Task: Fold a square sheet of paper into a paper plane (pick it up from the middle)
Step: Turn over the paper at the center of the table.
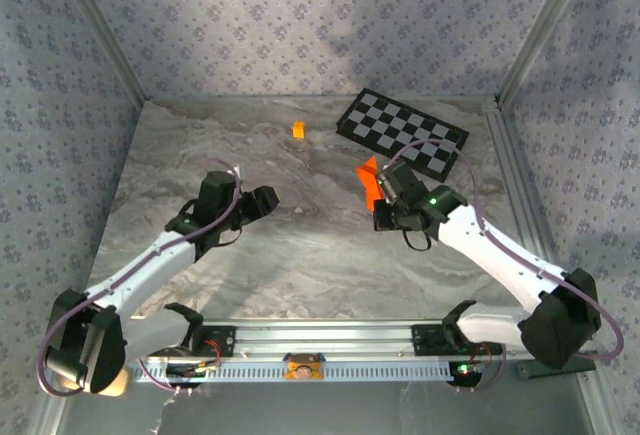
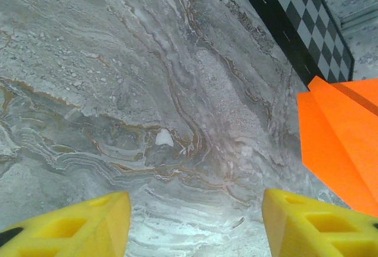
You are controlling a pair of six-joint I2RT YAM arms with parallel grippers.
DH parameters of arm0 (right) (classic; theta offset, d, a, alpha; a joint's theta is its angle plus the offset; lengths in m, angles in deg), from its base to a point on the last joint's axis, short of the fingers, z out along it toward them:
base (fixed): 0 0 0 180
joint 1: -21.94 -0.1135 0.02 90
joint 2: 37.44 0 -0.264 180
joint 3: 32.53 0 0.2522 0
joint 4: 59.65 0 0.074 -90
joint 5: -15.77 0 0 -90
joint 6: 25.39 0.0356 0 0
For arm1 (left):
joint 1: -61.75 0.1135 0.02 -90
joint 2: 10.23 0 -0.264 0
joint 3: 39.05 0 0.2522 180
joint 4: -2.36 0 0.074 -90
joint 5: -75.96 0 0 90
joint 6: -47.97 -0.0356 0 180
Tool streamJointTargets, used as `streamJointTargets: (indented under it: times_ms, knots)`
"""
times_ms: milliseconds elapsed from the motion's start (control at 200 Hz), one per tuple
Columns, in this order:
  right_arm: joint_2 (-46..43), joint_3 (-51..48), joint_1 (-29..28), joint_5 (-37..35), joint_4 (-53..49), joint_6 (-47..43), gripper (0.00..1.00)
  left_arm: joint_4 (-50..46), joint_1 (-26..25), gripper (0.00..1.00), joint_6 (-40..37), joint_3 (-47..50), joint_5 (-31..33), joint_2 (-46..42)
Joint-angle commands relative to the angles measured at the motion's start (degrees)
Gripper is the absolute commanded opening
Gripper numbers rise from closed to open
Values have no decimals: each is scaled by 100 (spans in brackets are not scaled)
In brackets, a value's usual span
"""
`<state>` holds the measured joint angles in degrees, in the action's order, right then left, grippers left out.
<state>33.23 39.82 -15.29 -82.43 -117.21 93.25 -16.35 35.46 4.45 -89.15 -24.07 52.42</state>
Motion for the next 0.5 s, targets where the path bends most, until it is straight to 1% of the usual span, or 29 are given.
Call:
streamJointTargets:
  times_ms: [0, 100, 205, 355, 495]
  knots:
    - [241, 413, -245, -748, -789, 101, 0, -50, 91, 63, -168, 30, -422, -135]
    - [397, 587, -481, -1106, -1012, 158, 0, -284, 124, 63, -265, -100, -517, -44]
    - [464, 614, -671, -1363, -1077, 138, 0, -172, 141, 63, -164, -19, -522, -25]
    - [497, 699, -797, -1654, -1173, -106, 0, -12, 167, 63, 31, 4, -634, 24]
    - [690, 914, -1011, -2249, -1351, -289, 0, -35, 205, 63, 24, -55, -715, 154]
